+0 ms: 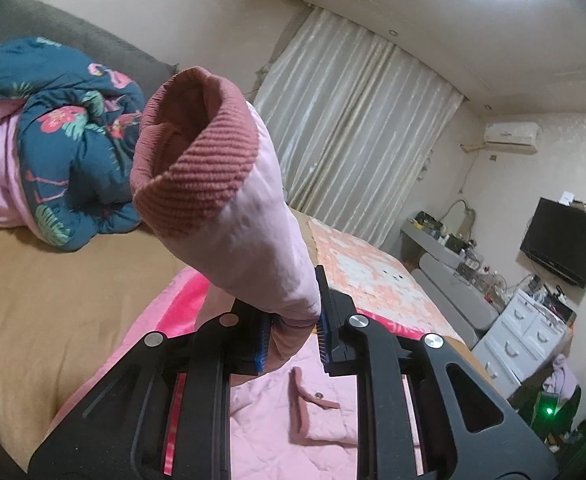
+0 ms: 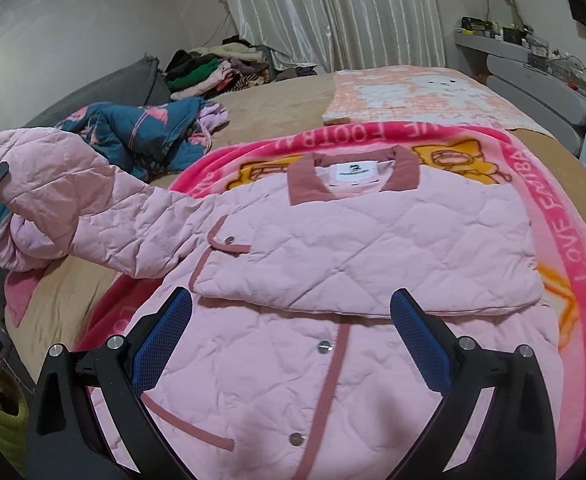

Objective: Fold large clothes
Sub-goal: 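Lift the held sleeve up with the left gripper, then lay the held sleeve across the jacket front and open the left gripper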

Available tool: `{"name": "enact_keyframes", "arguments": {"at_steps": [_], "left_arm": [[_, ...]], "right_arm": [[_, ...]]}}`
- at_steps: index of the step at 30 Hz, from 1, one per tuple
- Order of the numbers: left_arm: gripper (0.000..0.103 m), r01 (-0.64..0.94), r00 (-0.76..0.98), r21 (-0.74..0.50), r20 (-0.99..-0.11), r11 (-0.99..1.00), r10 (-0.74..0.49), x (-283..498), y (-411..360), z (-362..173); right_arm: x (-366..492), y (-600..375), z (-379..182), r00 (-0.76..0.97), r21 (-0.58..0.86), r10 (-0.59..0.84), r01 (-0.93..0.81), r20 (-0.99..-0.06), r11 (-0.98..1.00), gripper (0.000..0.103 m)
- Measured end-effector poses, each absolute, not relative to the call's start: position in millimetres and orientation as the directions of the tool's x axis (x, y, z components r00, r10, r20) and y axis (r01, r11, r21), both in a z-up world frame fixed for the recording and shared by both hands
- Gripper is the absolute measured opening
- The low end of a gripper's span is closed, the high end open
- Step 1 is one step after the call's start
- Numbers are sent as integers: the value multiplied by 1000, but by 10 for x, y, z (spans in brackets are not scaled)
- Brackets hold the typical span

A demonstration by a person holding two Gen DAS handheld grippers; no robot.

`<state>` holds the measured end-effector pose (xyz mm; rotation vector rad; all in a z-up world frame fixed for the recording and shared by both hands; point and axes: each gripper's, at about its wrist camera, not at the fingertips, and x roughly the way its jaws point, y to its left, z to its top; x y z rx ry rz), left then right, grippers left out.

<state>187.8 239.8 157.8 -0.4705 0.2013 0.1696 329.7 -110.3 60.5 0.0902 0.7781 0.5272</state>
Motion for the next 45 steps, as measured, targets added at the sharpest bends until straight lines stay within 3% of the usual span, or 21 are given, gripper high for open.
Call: {"name": "enact_keyframes", "arguments": {"at_steps": [23,45], "left_arm": [[11,-116,945,-241,-327,963,31,2533,1105,1554],[12,79,815,-82,-568,994,-112,3252,-317,431]], "right_arm": [[3551,-2087,313,648,286,460,-362,-607,887,99],[3769,-3148,256,734,401,349,-113,-583,909,99]]}}
